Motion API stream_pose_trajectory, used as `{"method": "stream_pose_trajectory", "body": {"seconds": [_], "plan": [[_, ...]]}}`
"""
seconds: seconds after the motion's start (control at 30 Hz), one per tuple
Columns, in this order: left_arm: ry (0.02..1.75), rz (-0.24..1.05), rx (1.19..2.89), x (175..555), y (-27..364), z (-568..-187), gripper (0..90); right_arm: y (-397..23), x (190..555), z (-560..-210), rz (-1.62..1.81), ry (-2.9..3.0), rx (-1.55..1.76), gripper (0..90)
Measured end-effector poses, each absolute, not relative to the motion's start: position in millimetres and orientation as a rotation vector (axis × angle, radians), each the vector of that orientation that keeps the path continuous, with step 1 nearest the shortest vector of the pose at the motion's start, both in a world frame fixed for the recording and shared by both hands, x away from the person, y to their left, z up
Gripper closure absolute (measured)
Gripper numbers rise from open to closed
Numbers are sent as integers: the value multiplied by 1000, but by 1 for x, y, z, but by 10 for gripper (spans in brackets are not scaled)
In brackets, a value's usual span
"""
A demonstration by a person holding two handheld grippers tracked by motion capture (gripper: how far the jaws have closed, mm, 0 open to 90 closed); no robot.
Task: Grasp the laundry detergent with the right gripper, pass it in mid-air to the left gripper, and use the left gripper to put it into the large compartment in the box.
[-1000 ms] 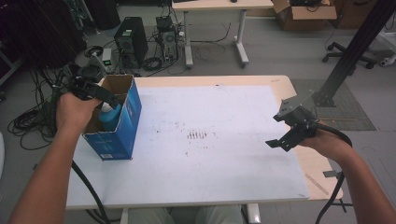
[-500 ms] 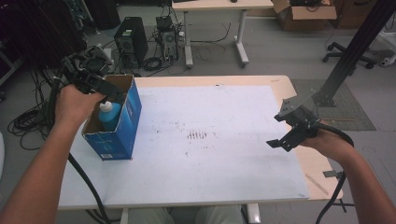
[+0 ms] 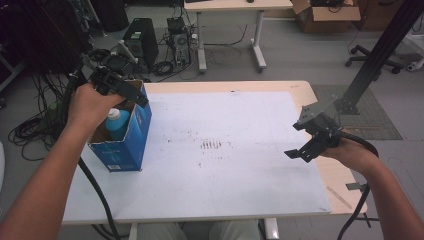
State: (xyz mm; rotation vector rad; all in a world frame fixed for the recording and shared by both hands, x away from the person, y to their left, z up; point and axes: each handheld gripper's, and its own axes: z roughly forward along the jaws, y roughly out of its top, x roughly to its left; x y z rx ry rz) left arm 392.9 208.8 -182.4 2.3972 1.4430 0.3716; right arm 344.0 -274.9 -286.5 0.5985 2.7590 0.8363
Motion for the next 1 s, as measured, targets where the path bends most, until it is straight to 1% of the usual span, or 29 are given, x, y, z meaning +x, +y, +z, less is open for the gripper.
{"method": "stream_pose_trajectory", "body": {"seconds": [0.23,1.0], "plan": [[1376,364,2438,394,194,-178,71,-275,344,-285,832,2760,600,40],[1158,326,2542,401,148,-180,65,-273,346,-287,818,2771,618,39]]}}
